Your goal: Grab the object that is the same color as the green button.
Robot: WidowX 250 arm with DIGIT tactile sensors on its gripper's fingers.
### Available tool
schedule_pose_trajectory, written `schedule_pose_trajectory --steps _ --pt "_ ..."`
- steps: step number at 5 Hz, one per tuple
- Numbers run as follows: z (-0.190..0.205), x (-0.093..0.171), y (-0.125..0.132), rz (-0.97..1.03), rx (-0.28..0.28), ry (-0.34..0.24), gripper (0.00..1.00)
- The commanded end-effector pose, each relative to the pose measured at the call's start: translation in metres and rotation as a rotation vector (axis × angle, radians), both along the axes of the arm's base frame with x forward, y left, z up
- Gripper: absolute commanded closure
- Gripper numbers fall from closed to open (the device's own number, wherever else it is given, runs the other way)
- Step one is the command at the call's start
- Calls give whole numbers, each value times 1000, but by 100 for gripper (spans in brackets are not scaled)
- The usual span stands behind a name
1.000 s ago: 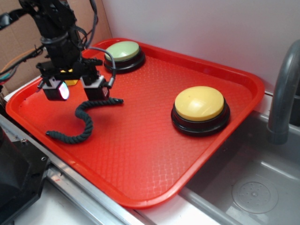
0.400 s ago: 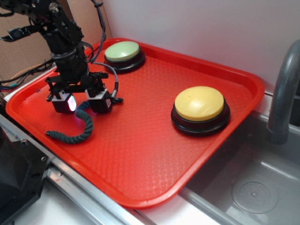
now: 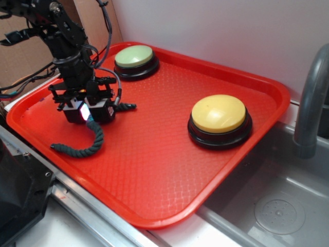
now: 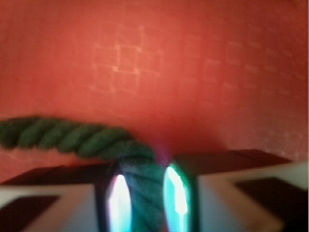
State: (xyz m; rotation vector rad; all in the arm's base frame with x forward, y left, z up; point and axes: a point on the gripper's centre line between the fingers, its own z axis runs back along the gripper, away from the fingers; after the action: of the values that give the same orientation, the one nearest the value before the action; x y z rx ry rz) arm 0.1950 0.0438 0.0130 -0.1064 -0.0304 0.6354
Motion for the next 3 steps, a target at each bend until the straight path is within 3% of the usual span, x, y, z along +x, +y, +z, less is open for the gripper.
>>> schedule_pose_trajectory --steps 1,3 --pt "5 2 4 2 -4 -27 100" --pt "43 6 9 -27 54 -44 100"
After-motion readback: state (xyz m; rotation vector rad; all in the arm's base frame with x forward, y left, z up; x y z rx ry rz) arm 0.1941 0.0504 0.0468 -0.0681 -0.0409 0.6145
